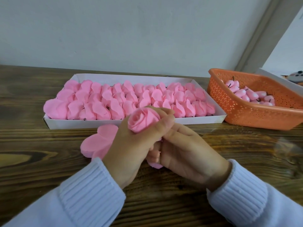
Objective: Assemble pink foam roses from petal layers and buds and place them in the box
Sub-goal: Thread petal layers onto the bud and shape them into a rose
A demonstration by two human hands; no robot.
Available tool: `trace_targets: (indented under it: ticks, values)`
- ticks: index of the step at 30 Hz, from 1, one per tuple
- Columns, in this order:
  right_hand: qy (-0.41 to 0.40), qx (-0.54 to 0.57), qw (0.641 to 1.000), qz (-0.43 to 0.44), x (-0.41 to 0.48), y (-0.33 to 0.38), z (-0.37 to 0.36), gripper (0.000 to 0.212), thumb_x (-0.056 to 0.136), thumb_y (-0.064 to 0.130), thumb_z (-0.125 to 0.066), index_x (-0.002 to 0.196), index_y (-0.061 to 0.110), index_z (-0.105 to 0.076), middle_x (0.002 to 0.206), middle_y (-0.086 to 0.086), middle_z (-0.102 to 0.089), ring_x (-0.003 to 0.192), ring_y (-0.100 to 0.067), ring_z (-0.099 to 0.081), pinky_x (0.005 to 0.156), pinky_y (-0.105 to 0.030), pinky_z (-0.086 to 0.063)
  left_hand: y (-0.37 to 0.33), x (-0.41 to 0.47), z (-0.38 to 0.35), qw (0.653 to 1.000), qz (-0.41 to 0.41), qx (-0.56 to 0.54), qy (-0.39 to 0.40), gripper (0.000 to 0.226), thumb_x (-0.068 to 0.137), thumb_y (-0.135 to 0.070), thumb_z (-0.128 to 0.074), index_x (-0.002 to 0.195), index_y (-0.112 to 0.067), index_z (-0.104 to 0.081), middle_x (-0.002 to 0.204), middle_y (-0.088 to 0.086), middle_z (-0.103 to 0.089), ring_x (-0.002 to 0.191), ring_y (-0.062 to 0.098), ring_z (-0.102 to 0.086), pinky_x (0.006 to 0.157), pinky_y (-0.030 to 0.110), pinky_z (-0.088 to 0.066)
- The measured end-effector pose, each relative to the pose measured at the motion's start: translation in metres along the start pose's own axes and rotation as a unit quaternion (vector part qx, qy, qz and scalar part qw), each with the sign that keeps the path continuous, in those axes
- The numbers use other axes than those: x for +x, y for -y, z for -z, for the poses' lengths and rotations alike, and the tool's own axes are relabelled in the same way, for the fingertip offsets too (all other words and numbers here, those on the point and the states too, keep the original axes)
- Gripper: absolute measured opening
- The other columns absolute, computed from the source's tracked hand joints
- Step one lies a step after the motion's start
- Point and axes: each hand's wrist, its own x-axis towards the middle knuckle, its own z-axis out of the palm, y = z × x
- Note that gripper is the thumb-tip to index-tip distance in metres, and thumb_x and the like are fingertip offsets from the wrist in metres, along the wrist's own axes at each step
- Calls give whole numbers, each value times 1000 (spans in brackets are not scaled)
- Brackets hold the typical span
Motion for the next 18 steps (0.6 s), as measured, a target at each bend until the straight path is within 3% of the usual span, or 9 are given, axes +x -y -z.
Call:
trace_targets:
  ticks: [2, 4, 6, 9, 11, 14, 16, 18]
  values:
    - [-4, -14, 1000, -21, 1, -1, 0, 33, 90, 26, -43, 89, -6, -52, 64, -6, -57, 55, -14, -50, 56, -23, -44, -1, -1, -2, 1000, 12, 8, -22, 24, 56, -47, -70, 69, -27, -72, 79, 28, -63, 30, 9, -40, 35, 16, -36]
    - [2, 10, 1000, -26, 1, -1, 2, 30, 88, 23, -44, 103, 0, -55, 73, -10, -58, 62, -16, -55, 58, -23, -48, -1, -1, -2, 999, 11, 16, -34, 22, 56, -46, -71, 67, -27, -72, 72, 8, -70, 39, 14, -52, 35, 16, -36]
    - [17, 39, 999, -24, 1, 1, 3, 35, 88, 15, -44, 121, 9, -53, 82, -12, -56, 70, -17, -57, 62, -25, -50, -1, 0, -1, 999, 2, 8, -34, 15, 59, -39, -75, 63, -26, -68, 81, -4, -73, 59, 21, -65, 39, 19, -40]
    - [36, 37, 998, -27, 0, 2, 3, 29, 85, 17, -51, 111, 5, -50, 71, -4, -58, 66, -13, -53, 64, -25, -49, -3, -2, 0, 1000, -7, 11, -15, 17, 60, -33, -76, 60, -25, -62, 92, -5, -73, 60, 30, -56, 49, 23, -41]
    - [37, 29, 998, -43, 1, 2, 2, 31, 86, 24, -50, 108, 2, -46, 65, -4, -57, 59, -12, -51, 61, -24, -46, -4, -3, -2, 1000, 0, 19, -11, 16, 58, -36, -76, 59, -25, -64, 99, -8, -72, 52, 28, -50, 41, 18, -38]
    - [32, 22, 998, -53, 2, 1, 4, 39, 83, 30, -52, 107, -1, -49, 70, -7, -58, 63, -15, -54, 64, -25, -48, -5, -3, -4, 999, -6, 37, -26, 21, 58, -46, -70, 60, -25, -68, 99, -10, -73, 66, 54, -56, 49, 27, -42]
    - [47, 42, 997, -48, 0, 0, 5, 37, 85, 20, -52, 118, 4, -52, 82, -11, -56, 75, -17, -57, 70, -27, -51, -6, -3, -2, 999, -13, 18, -38, 19, 57, -43, -71, 56, -25, -66, 92, -9, -73, 81, 44, -66, 51, 33, -47]
    - [58, 44, 997, -34, -1, -1, 5, 29, 87, 14, -54, 116, 10, -56, 83, -9, -57, 76, -14, -58, 71, -26, -51, -6, -2, 1, 999, -8, 17, -29, 17, 58, -36, -75, 55, -24, -63, 92, -7, -73, 77, 44, -65, 48, 29, -45]
